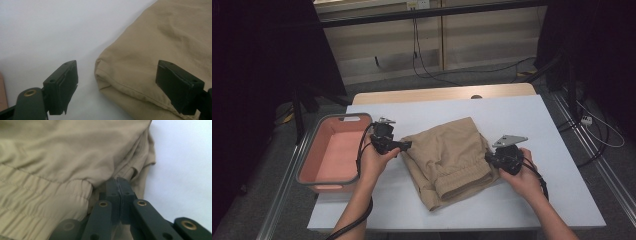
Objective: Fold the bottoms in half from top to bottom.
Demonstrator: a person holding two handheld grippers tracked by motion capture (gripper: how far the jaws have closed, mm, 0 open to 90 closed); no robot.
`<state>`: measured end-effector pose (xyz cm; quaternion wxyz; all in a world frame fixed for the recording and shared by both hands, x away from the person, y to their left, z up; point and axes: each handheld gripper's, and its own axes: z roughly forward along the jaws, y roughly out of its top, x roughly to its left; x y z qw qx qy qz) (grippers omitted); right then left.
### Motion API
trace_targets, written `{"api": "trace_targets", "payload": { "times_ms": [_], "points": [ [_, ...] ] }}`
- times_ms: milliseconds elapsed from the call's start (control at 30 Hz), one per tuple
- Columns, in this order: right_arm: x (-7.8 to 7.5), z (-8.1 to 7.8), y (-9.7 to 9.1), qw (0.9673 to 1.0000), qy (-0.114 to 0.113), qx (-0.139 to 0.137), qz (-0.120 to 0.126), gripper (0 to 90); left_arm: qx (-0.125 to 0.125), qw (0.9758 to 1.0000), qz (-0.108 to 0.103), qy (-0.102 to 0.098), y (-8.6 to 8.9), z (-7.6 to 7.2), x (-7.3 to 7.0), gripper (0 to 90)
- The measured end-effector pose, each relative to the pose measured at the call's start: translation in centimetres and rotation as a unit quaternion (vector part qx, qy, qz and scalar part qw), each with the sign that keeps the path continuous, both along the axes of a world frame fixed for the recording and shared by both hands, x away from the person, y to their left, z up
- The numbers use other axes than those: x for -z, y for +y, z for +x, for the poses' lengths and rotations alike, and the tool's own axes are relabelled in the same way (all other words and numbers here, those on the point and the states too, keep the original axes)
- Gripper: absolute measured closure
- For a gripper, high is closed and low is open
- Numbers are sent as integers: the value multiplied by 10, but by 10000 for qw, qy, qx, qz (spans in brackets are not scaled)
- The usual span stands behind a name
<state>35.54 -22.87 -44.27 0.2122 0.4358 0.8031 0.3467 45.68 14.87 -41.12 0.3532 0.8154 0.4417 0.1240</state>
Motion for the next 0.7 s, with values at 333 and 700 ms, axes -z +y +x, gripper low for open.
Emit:
{"api": "trace_targets", "payload": {
  "times_ms": [333,700],
  "points": [
    [-6,23,-1,9995,-250,151,-131,899,-61,10000,-27,-54,7,-1,1,183],
    [-2,15,-15,9984,-47,522,202,565,-36,10000,0,-37,7,-5,3,179]
  ]
}}
